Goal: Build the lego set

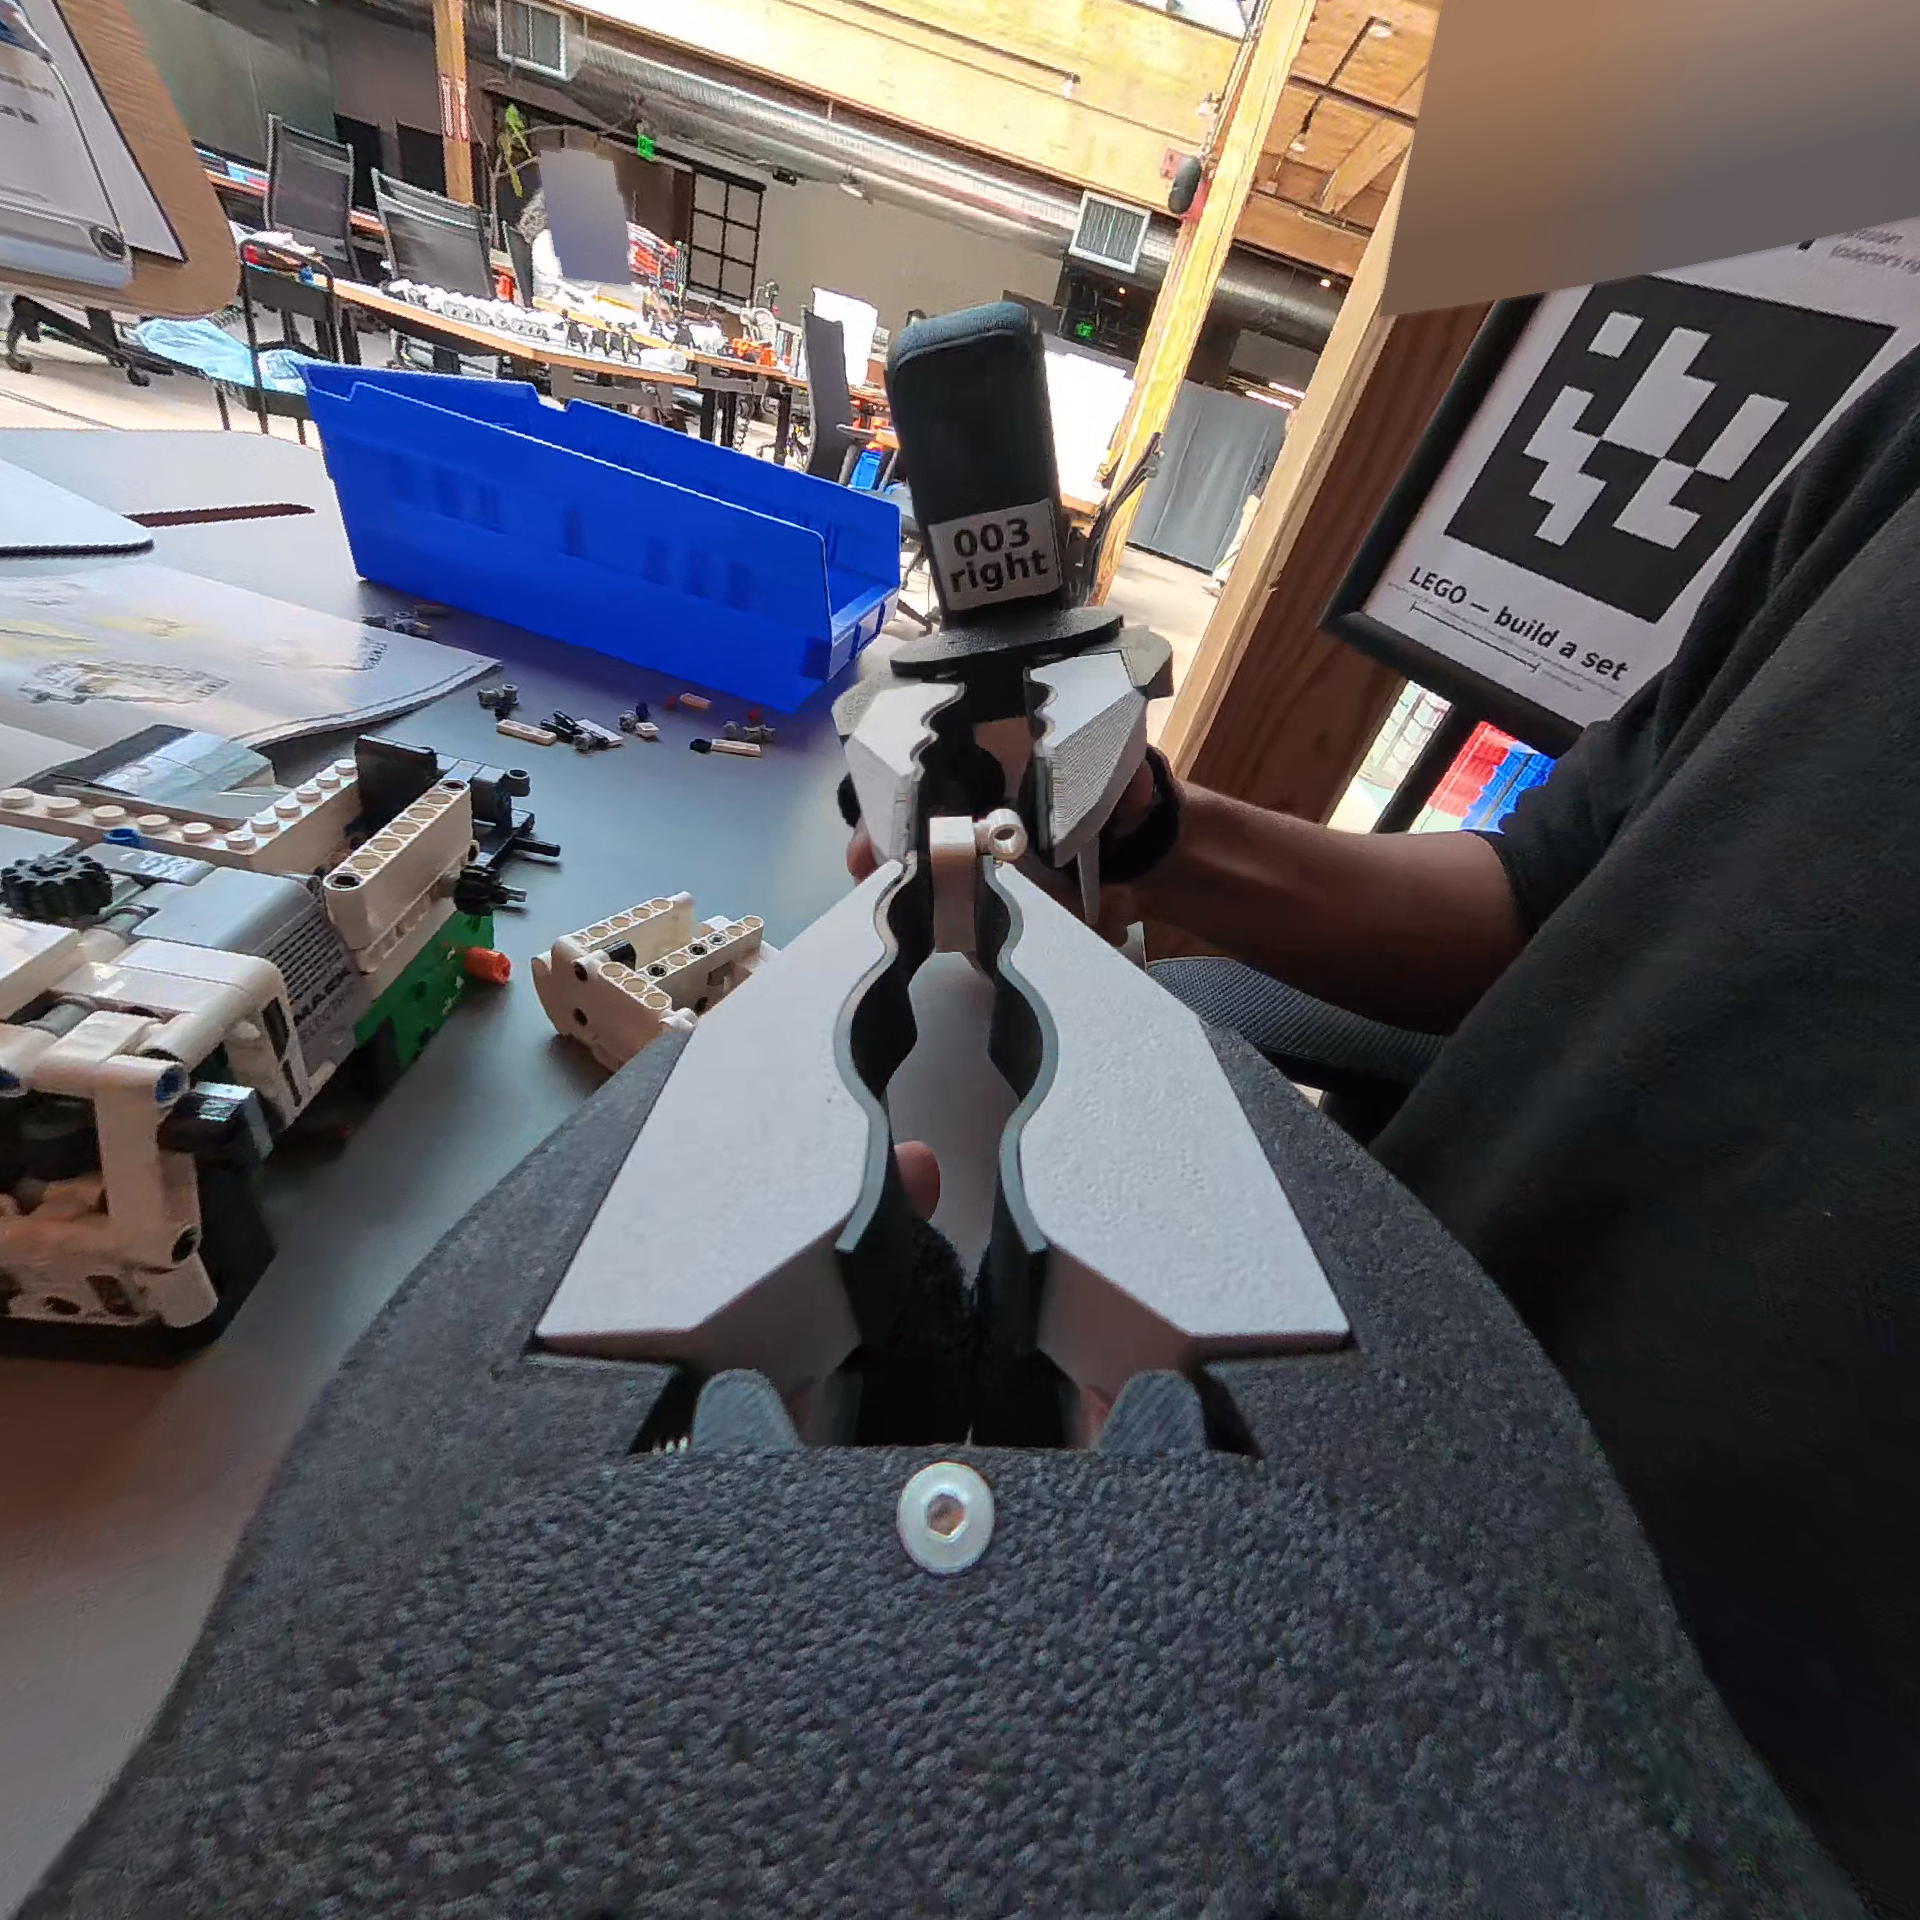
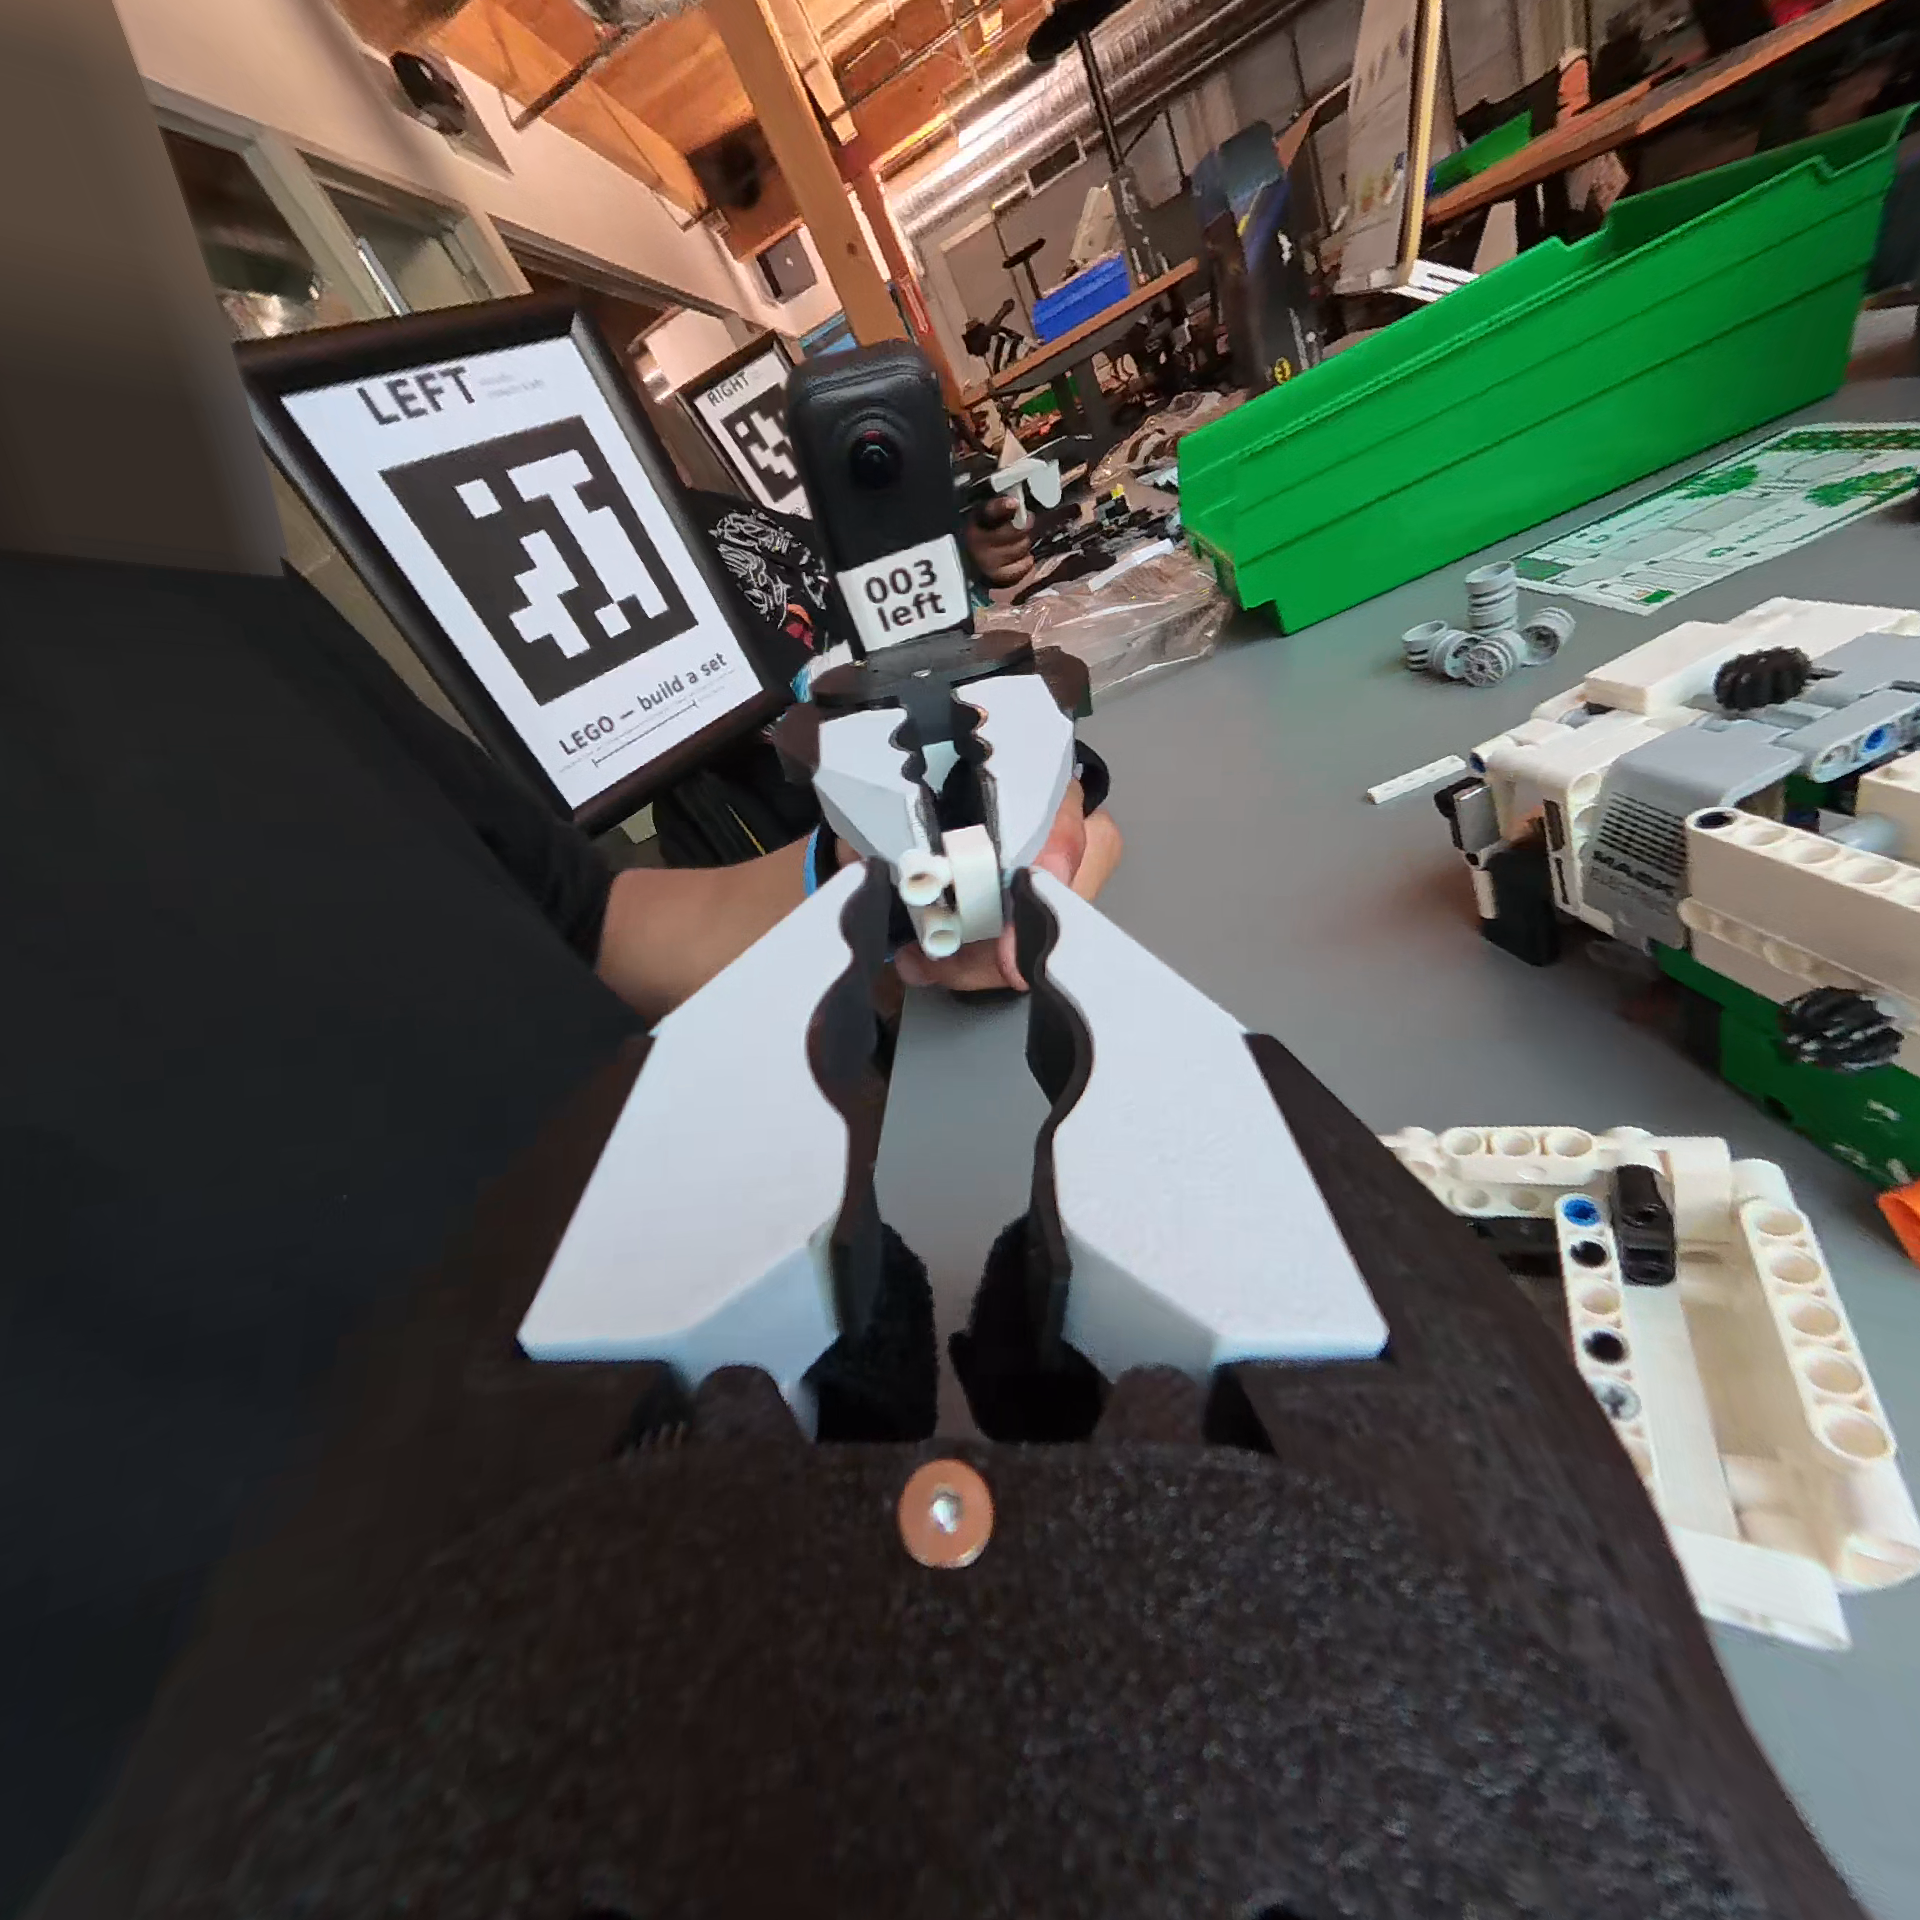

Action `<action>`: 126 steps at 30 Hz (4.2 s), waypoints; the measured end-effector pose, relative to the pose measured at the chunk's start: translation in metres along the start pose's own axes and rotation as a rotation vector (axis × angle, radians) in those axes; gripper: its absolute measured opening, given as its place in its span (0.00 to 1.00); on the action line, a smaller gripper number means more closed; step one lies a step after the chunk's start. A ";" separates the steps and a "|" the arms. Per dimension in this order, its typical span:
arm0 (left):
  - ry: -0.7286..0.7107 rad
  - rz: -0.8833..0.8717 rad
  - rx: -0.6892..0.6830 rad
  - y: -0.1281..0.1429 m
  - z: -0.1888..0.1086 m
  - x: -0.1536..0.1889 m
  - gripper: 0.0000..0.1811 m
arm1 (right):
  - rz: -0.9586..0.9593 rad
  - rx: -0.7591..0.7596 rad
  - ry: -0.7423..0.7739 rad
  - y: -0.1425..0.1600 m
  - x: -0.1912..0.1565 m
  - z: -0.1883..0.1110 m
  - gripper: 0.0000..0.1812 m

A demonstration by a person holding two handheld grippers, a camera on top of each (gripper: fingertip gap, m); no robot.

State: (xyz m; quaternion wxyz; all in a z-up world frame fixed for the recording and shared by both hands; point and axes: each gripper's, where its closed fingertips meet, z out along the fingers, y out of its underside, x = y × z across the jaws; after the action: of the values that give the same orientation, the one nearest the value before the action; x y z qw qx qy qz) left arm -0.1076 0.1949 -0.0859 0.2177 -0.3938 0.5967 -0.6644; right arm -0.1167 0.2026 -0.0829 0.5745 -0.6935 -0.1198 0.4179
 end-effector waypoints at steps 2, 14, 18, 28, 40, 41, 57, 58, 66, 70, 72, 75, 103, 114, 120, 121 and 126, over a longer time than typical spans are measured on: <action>-0.007 -0.005 0.006 -0.001 0.000 -0.001 0.04 | 0.005 0.026 0.004 -0.002 0.002 0.000 0.11; 0.013 -0.058 0.014 -0.004 0.007 -0.007 0.04 | -0.014 0.078 0.086 -0.005 0.010 -0.009 0.08; 0.028 -0.088 0.029 -0.008 0.013 -0.011 0.03 | 0.041 0.114 0.118 -0.011 0.013 -0.014 0.08; 0.112 -0.225 0.094 -0.024 0.038 -0.013 0.04 | 0.059 0.186 0.140 -0.023 0.013 -0.050 0.09; 0.075 -0.274 0.132 -0.032 0.072 -0.025 0.04 | 0.075 0.132 0.073 -0.018 0.029 -0.072 0.09; 0.074 -0.280 0.130 -0.031 0.074 -0.025 0.04 | 0.076 0.136 0.063 -0.018 0.029 -0.072 0.09; 0.104 -0.318 0.124 -0.028 0.088 -0.014 0.04 | 0.100 0.194 0.012 -0.022 0.017 -0.079 0.08; 0.107 -0.318 0.127 -0.028 0.087 -0.013 0.03 | 0.105 0.195 0.002 -0.022 0.015 -0.078 0.08; 0.177 -0.388 0.192 -0.033 0.077 -0.001 0.03 | 0.121 0.201 -0.095 -0.022 -0.001 -0.071 0.10; 0.192 -0.415 0.224 -0.035 0.073 0.001 0.04 | 0.132 0.200 -0.119 -0.023 -0.005 -0.069 0.12; 0.189 -0.412 0.227 -0.036 0.072 0.001 0.04 | 0.132 0.192 -0.117 -0.021 -0.005 -0.068 0.11; 0.172 -0.408 0.233 -0.037 0.071 -0.002 0.04 | 0.123 0.169 -0.102 -0.018 -0.003 -0.067 0.08; 0.099 -0.461 0.233 -0.033 0.073 -0.020 0.04 | 0.074 0.158 0.060 -0.018 0.018 -0.069 0.03; 0.186 -0.579 0.310 -0.043 0.070 -0.018 0.03 | 0.064 0.182 0.078 -0.024 0.018 -0.069 0.04; 0.193 -0.584 0.316 -0.044 0.070 -0.017 0.03 | 0.115 0.224 0.018 -0.029 0.013 -0.070 0.05; 0.195 -0.580 0.316 -0.044 0.070 -0.016 0.03 | 0.118 0.226 0.014 -0.029 0.012 -0.070 0.05; 0.227 -0.586 0.313 -0.044 0.069 -0.011 0.03 | 0.144 0.266 0.003 -0.035 0.014 -0.075 0.05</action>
State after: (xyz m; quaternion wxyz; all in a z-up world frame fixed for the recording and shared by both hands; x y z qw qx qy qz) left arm -0.0388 0.1693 -0.0479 0.0080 -0.4339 0.3695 -0.8217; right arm -0.0435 0.1704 -0.0587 0.6300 -0.6188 -0.0123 0.4691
